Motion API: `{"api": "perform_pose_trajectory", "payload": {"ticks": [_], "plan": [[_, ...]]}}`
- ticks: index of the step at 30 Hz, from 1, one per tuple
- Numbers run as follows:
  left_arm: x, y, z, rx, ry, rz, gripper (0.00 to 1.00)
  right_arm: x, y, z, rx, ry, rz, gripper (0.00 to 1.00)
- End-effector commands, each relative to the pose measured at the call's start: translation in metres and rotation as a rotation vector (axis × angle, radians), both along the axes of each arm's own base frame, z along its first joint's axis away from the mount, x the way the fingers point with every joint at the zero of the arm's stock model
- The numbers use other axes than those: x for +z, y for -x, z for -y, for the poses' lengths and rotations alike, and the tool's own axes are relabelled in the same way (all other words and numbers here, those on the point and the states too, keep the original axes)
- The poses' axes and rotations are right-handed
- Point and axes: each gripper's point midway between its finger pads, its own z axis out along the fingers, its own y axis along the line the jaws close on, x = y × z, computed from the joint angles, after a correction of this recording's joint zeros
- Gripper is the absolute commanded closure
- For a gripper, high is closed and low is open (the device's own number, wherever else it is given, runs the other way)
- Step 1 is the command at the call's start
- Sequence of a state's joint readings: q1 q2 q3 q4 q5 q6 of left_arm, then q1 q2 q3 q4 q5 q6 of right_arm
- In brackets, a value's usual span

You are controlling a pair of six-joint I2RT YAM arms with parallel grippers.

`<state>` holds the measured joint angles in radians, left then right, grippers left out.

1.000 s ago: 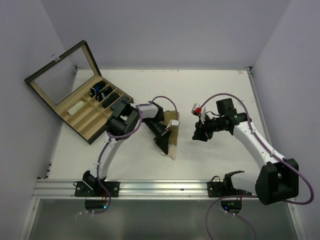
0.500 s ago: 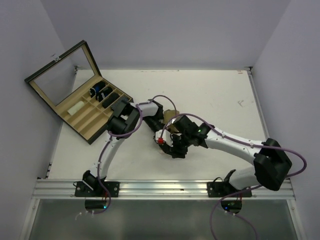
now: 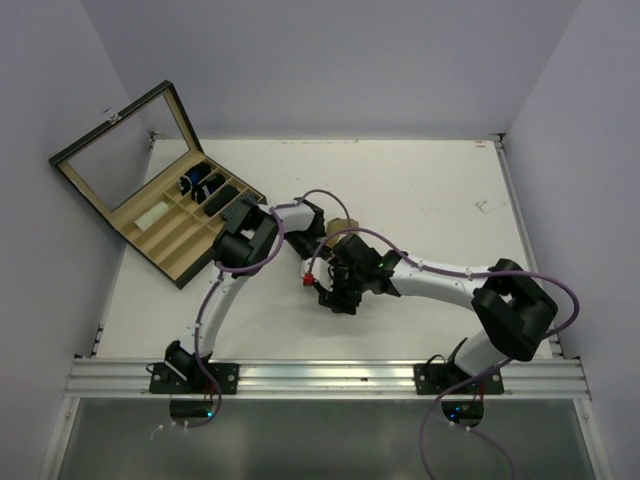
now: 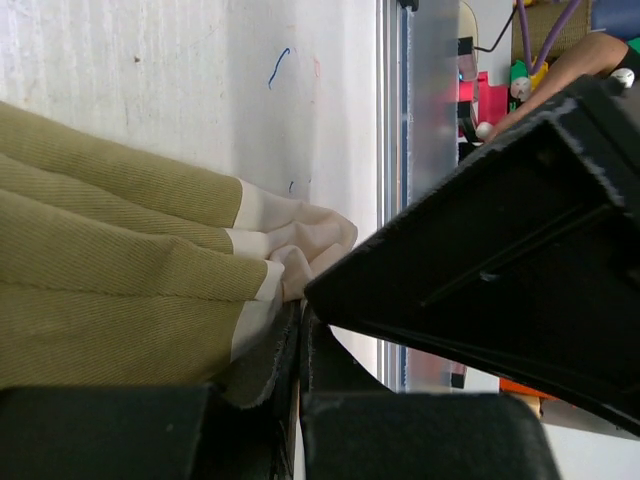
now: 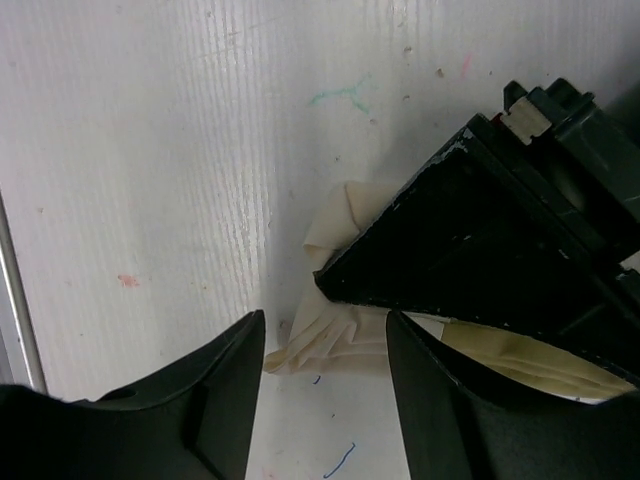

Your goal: Roll the underwear

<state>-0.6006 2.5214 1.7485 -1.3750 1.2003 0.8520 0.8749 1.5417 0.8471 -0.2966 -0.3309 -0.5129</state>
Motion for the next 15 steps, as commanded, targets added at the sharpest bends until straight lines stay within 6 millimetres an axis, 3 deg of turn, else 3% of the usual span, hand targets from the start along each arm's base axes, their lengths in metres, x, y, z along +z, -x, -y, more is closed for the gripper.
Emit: {"api": "perform_pose_trajectory", "payload": {"ticks": [1,9,15], "plan": [[-0.063,0.000,-0.024,-0.035,-0.056,0.048,0.99,0.005,-0.011,-0.016,-0.002,-0.023,0.017,0.45],[-0.063,-0.010,-0.028,0.018,-0.064,0.047,0.99,-0.001,-0.015,-0.020,-0.007,0.015,-0.009,0.50],[-0.063,-0.018,-0.031,0.075,-0.076,0.026,1.00,-0.013,-0.021,-0.030,0.012,0.049,-0.042,0.68]]}}
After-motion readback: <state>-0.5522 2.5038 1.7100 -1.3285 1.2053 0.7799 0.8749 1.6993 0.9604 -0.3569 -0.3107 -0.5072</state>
